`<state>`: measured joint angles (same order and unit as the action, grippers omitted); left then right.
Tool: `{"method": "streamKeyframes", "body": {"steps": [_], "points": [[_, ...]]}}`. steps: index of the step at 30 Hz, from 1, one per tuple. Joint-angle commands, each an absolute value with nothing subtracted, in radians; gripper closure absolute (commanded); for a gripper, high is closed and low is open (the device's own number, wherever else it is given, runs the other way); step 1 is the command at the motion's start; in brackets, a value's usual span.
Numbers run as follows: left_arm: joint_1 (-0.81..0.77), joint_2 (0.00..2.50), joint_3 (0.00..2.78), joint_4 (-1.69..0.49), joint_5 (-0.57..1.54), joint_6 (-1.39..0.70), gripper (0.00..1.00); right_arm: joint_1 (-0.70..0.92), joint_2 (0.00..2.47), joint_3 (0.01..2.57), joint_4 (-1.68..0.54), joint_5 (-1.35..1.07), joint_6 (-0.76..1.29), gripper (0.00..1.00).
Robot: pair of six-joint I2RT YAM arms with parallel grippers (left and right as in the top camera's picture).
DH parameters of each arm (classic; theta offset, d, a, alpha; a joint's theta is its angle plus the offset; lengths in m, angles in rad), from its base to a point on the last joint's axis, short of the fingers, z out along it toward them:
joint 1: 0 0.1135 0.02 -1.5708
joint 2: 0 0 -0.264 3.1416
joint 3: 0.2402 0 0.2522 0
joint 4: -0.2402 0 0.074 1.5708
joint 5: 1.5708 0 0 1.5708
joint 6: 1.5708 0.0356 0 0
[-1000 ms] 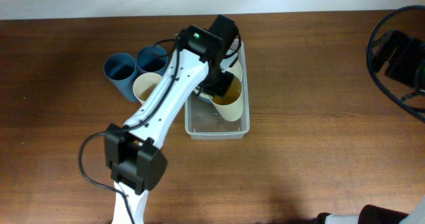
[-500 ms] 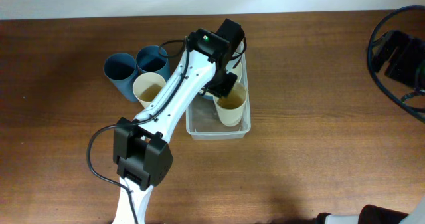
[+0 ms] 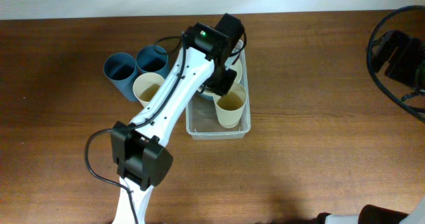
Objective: Pack container
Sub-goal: 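Carry the cream cup right and lower it into the container, then release the cup and move the left gripper to the other cream cup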
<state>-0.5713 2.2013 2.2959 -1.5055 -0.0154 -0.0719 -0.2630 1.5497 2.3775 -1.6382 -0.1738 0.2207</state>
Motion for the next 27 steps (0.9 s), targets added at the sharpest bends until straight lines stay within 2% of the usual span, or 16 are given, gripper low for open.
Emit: {"method": "streamKeyframes", "body": {"steps": [1, 3, 8, 19, 27], "points": [[-0.576, 2.195, 2.459, -1.575, -0.025, -0.078, 0.48, -0.271, 1.551, 2.385, -1.635, -0.171, 0.213, 0.01], [-0.575, 2.195, 2.548, -1.636, -0.041, -0.079, 0.41, -0.271, 1.551, 2.385, -1.635, -0.171, 0.213, 0.01], [-0.559, 2.164, 2.645, -1.688, -0.112, -0.079, 0.32, -0.271, 1.551, 2.385, -1.635, -0.171, 0.213, 0.01], [-0.348, 2.083, 2.624, -1.688, -0.06, -0.081, 0.31, -0.271, 1.551, 2.385, -1.635, -0.171, 0.213, 0.01], [-0.2, 1.858, 2.351, -1.688, -0.067, -0.076, 0.31, -0.271, 1.551, 2.385, -1.635, -0.171, 0.213, 0.01]]}}
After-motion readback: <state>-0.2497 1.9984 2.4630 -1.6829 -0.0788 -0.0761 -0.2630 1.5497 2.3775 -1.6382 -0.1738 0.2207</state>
